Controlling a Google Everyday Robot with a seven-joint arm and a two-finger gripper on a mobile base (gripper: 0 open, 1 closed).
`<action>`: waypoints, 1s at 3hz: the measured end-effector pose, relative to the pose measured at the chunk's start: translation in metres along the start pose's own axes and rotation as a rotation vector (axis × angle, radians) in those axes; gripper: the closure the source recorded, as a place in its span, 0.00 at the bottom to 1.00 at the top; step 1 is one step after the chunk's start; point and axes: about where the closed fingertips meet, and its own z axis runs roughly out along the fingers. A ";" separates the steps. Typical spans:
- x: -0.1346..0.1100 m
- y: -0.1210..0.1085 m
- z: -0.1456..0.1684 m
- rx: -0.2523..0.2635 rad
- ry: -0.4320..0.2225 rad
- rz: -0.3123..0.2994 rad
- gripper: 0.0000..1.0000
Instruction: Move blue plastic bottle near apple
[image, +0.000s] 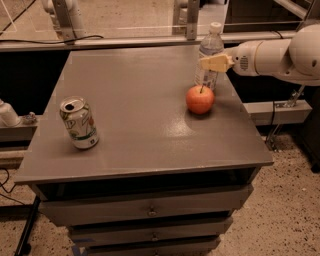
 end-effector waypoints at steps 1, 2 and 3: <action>0.000 0.004 -0.002 -0.028 0.000 -0.017 0.58; 0.000 0.007 -0.003 -0.050 -0.001 -0.027 0.35; 0.000 0.008 -0.004 -0.062 -0.001 -0.033 0.12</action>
Offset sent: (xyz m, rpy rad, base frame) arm -0.0112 -0.0016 0.0038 -0.0065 -0.0139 0.0734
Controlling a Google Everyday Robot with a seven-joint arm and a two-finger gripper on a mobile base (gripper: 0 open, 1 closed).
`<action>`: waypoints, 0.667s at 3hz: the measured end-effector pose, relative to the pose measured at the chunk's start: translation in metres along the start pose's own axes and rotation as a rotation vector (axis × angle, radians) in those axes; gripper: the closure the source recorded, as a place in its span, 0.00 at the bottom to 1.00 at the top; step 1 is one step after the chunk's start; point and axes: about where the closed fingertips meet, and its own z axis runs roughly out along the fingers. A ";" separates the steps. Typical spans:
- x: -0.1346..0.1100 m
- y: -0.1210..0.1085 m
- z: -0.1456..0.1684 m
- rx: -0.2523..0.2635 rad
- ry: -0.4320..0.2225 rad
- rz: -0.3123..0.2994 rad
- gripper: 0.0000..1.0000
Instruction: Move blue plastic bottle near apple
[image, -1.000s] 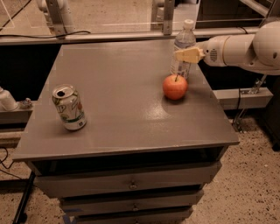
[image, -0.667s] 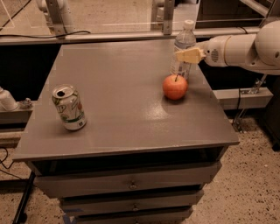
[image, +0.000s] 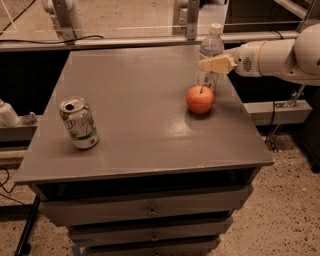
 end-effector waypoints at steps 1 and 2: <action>-0.001 0.001 -0.001 -0.007 -0.001 -0.004 0.00; -0.003 0.000 -0.007 0.002 -0.002 -0.008 0.00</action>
Offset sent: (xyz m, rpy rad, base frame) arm -0.0112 -0.0191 0.0154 -0.0148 -0.0235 -0.0230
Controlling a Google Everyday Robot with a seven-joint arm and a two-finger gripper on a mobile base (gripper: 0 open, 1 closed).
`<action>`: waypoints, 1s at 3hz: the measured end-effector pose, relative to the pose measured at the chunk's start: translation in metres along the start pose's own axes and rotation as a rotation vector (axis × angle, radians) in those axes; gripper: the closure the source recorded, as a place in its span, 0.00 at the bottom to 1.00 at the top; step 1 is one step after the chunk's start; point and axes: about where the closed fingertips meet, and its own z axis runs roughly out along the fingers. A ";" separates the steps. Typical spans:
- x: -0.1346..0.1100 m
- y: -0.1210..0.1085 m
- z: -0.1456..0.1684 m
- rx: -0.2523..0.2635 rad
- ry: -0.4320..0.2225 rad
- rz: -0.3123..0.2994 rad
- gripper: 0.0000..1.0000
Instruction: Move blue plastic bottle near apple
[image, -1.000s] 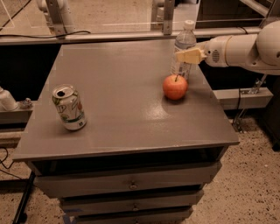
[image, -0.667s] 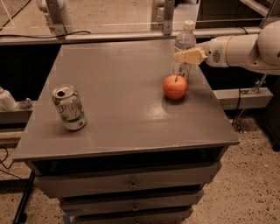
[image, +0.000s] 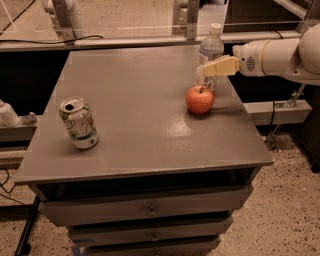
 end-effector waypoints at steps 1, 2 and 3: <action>-0.012 -0.010 -0.038 0.089 -0.007 -0.025 0.00; -0.038 -0.035 -0.115 0.258 -0.024 -0.071 0.00; -0.063 -0.046 -0.191 0.446 -0.072 -0.094 0.00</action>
Offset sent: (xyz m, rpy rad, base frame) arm -0.0868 -0.1830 0.1531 -0.1814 -0.2416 -0.4152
